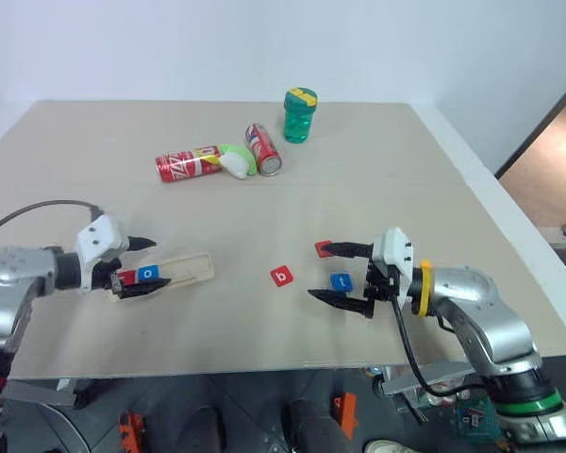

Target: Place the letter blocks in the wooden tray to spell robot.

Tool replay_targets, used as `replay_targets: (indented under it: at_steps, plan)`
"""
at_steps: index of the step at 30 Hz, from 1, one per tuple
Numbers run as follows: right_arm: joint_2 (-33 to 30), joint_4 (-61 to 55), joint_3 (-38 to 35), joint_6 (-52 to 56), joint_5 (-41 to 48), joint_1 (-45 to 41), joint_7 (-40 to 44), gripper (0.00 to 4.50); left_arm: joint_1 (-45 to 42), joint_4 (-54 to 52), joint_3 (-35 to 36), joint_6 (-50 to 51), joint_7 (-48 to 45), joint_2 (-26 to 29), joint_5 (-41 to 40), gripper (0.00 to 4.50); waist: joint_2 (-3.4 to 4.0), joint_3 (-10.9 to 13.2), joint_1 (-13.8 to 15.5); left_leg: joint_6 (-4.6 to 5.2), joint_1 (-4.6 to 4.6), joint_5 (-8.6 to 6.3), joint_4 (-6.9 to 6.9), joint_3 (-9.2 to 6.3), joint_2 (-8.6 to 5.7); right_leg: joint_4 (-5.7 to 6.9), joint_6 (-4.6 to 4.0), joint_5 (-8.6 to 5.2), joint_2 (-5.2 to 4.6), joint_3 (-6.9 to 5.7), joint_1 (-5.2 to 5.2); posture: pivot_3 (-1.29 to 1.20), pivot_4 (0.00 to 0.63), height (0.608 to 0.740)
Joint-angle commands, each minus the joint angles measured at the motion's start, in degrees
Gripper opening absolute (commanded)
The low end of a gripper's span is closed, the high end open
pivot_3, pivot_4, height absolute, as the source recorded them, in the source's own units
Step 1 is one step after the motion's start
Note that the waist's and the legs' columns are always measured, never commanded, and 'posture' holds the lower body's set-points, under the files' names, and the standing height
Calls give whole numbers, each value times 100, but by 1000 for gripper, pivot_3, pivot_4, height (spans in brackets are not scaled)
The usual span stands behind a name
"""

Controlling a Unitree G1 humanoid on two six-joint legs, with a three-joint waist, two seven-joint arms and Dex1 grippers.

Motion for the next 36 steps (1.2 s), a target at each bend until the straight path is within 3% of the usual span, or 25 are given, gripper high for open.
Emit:
replay_targets:
  at_steps: [1,14,18,34,35,36]
  plan:
    - [53,150,-9,-248,-104,-236,100,4462,-352,447,-179,-245,-472,100,166,4500,0,0,2,2,-1,-5,0,-6,-2,6,-2,-5,3,1,-1,0,150,740]
    - [302,257,28,-452,-360,-138,8,4462,-747,1096,-478,-435,-1014,-53,427,4500,3,2,22,-3,-13,-22,34,-42,8,18,-9,-18,19,-24,14,0,150,740]
    - [338,316,-6,-466,-388,-179,-25,4462,-795,1323,-536,-467,-956,-125,569,4500,3,1,23,-10,-4,-13,39,-39,11,18,22,-21,19,-22,20,0,150,740]
    - [332,347,-27,-507,-400,-174,33,4462,-993,2169,-806,-1063,-1129,-334,1062,4500,20,-9,72,3,19,1,38,-32,18,27,13,-6,25,-20,33,0,150,740]
    - [335,344,-28,-504,-398,-174,33,4500,-970,2103,-808,-1073,-1135,-355,1039,3968,22,-10,74,3,20,1,38,-31,19,28,13,-6,25,-20,33,0,150,740]
    - [336,336,-29,-502,-397,-168,31,4500,-940,2000,-807,-1072,-1130,-375,1015,3730,25,-11,81,3,20,1,38,-31,19,28,13,-6,25,-20,34,0,150,740]
